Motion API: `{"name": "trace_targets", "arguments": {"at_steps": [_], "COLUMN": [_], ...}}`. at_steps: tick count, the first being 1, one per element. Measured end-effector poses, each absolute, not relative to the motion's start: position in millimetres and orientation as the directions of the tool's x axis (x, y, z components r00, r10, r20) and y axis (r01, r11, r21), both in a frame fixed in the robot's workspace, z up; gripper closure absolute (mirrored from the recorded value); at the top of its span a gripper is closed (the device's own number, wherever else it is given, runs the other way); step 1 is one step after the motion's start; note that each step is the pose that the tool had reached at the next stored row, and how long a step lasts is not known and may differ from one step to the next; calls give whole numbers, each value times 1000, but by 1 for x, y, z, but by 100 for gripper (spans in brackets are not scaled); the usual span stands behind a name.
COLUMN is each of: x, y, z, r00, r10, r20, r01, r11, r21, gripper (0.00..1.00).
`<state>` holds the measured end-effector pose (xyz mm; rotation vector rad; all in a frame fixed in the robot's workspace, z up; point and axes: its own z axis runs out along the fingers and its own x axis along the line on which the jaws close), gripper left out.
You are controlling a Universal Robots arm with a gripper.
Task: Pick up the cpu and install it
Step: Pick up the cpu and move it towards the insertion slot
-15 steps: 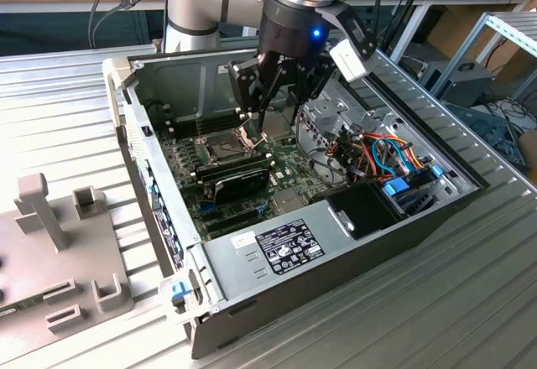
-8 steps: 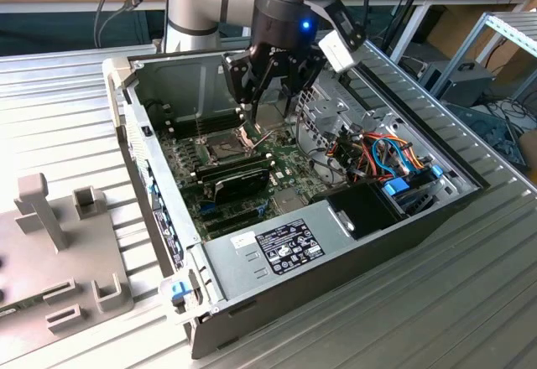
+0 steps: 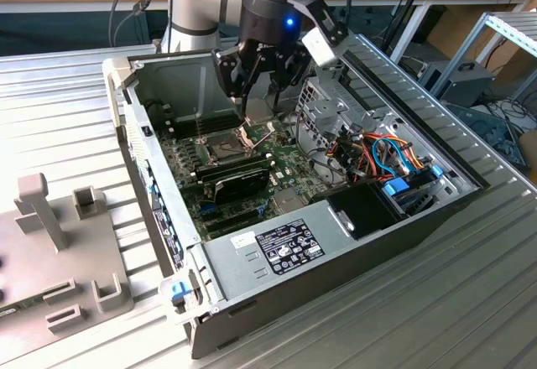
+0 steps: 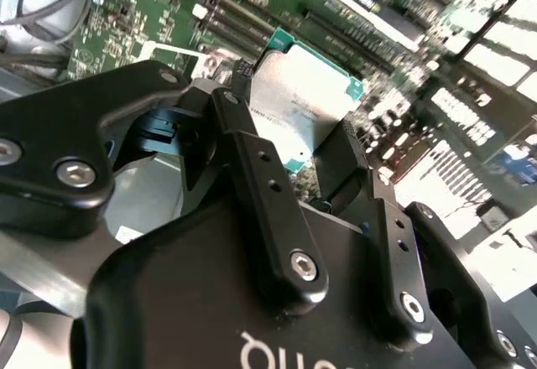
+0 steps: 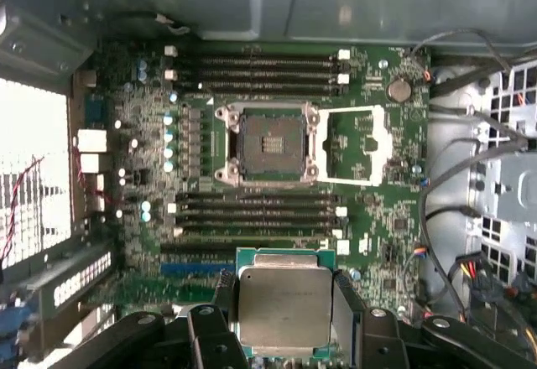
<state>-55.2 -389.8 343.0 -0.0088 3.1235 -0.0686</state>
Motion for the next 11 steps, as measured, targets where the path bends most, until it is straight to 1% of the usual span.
{"name": "trace_targets", "arguments": {"at_steps": [4, 11], "x": [-55, -55], "y": [-378, -369], "z": [335, 319], "r00": [-1000, -1000], "r10": [-6, -6], "r20": [-17, -17], "r01": [-5, -5], "r11": [999, 999], "r21": [-44, -44], "gripper": [45, 45]}}
